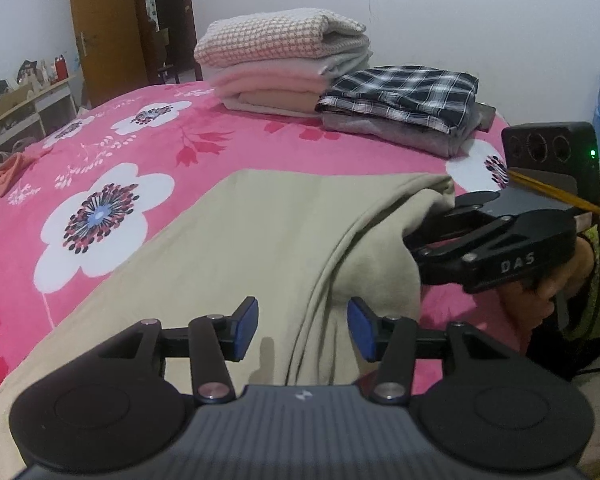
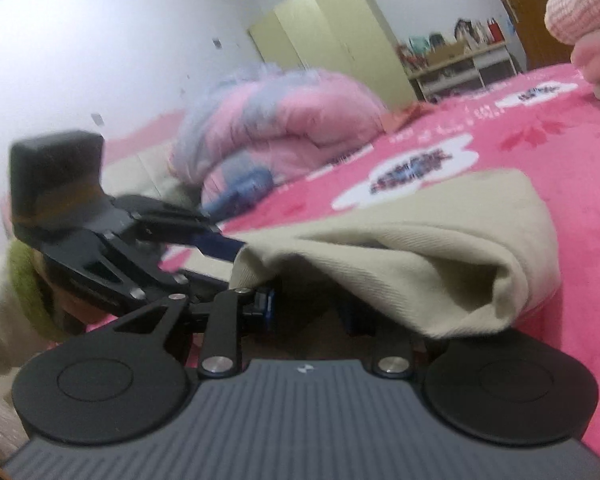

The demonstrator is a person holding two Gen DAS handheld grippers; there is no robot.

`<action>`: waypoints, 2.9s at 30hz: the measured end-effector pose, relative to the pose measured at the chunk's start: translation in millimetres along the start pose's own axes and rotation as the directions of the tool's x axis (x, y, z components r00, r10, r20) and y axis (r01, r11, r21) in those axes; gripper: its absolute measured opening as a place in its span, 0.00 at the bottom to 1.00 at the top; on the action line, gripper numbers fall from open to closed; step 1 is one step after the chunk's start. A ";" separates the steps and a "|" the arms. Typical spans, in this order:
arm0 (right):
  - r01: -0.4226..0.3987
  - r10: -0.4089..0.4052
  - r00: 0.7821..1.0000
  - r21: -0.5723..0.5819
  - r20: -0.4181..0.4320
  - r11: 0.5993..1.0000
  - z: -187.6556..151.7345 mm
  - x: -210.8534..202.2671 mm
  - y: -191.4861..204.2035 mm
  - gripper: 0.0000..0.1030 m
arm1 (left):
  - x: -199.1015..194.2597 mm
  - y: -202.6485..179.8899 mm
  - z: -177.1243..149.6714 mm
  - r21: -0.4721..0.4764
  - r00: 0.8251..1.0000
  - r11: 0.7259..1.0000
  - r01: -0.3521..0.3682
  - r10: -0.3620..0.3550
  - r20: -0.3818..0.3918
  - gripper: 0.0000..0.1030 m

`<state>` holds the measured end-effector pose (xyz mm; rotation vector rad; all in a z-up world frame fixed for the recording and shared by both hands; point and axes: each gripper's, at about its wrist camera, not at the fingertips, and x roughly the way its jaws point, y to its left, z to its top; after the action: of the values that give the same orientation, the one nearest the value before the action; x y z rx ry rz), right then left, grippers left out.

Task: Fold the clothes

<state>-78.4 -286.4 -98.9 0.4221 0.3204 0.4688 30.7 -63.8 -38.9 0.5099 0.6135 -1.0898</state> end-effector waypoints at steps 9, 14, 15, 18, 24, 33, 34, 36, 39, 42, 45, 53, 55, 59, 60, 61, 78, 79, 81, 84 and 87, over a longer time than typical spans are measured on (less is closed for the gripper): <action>-0.112 0.089 0.989 0.209 0.116 0.972 -6.8 -14.2 -27.3 0.27 | 14.0 -8.2 4.1 0.101 0.998 0.995 -0.013 0.018 -0.052 0.44; -0.132 0.089 0.982 0.267 0.168 0.955 -8.6 -24.1 -36.1 0.27 | 22.5 -19.8 7.4 0.158 0.995 0.987 -0.025 0.040 -0.092 0.23; -0.131 0.086 0.982 0.270 0.171 0.954 -9.0 -25.8 -36.4 0.27 | 23.8 -22.3 7.6 0.168 0.994 0.985 -0.034 0.051 -0.098 0.19; -0.125 0.078 0.981 0.277 0.175 0.953 -10.7 -30.6 -36.8 0.27 | 25.9 -28.9 8.2 0.187 0.990 0.980 -0.072 0.093 -0.107 0.13; -0.064 0.017 0.986 0.284 0.165 0.957 -12.7 -47.1 -39.1 0.28 | 18.0 -42.3 10.9 0.216 0.976 0.957 -0.192 0.210 -0.062 0.09; -0.052 0.049 0.999 0.223 0.017 0.973 0.8 -65.3 -9.9 0.41 | 14.1 -58.6 10.5 0.282 0.953 0.915 -0.288 0.302 -0.006 0.08; -0.057 0.056 0.998 0.189 0.012 0.980 5.5 -63.7 -0.9 0.41 | 13.9 -60.4 10.0 0.292 0.952 0.910 -0.293 0.307 -0.001 0.08; -0.010 0.011 1.000 0.093 -0.005 0.996 16.9 -53.6 19.8 0.40 | 13.5 -63.4 8.9 0.308 0.949 0.903 -0.300 0.314 0.006 0.08; 0.092 -0.096 0.994 -0.068 -0.047 0.993 25.0 -28.6 39.8 0.39 | 13.1 -62.9 7.5 0.307 0.951 0.905 -0.296 0.309 0.006 0.09; 0.149 -0.169 0.981 -0.197 -0.090 0.969 23.5 -9.3 48.7 0.38 | 13.6 -58.3 7.2 0.284 0.958 0.919 -0.275 0.288 -0.004 0.09; 0.208 -0.284 0.953 -0.450 -0.108 0.869 8.1 0.9 66.5 0.38 | 12.9 -50.4 8.8 0.243 0.967 0.939 -0.243 0.254 -0.015 0.09; 0.325 -0.462 0.885 -0.772 0.046 0.546 -12.1 16.0 80.5 0.03 | 11.6 -16.2 11.9 0.023 0.996 0.997 -0.067 0.068 -0.060 0.43; 0.304 -0.428 0.901 -0.799 0.065 0.518 -13.5 10.6 82.3 0.03 | 16.7 -16.4 11.5 0.036 0.995 0.998 -0.060 0.062 -0.073 0.45; 0.211 -0.416 0.908 -0.913 0.050 0.350 -33.8 5.9 81.3 0.03 | 26.9 -14.3 11.4 0.024 0.993 0.999 -0.042 0.044 -0.109 0.43; 0.186 -0.434 0.900 -0.936 0.041 0.299 -40.6 6.4 78.3 0.03 | 29.0 -13.2 11.4 0.015 0.992 0.999 -0.038 0.039 -0.118 0.41; 0.179 -0.451 0.892 -0.944 0.037 0.276 -44.0 6.4 74.5 0.03 | 29.7 -12.0 11.8 0.004 0.992 1.000 -0.031 0.031 -0.118 0.40; 0.094 -0.072 0.995 0.412 -0.070 0.906 -0.3 -50.4 -18.8 0.46 | 25.2 -7.9 17.6 -0.032 0.996 0.999 -0.026 0.023 -0.084 0.16; 0.068 -0.046 0.997 0.493 -0.057 0.867 -4.9 -47.4 -26.6 0.47 | 24.6 -8.3 17.8 -0.029 0.997 0.999 -0.028 0.025 -0.079 0.15; 0.044 -0.022 0.999 0.613 -0.043 0.789 -19.7 -37.8 -36.5 0.48 | 22.1 -8.7 17.3 -0.022 0.997 0.999 -0.032 0.030 -0.065 0.13; 0.066 -0.052 0.998 0.668 -0.040 0.741 -25.9 -24.5 -42.9 0.44 | 18.3 -8.5 16.4 -0.015 0.999 0.999 -0.031 0.030 -0.045 0.11; 0.122 -0.112 0.992 0.617 -0.056 0.778 -20.9 -12.9 -40.8 0.19 | 14.1 -4.8 16.7 -0.026 0.999 0.999 -0.022 0.022 -0.027 0.10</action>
<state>-82.5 -319.2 -133.2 1.0408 0.5164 0.2300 34.4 -85.8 -36.7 0.5081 0.6438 -1.0540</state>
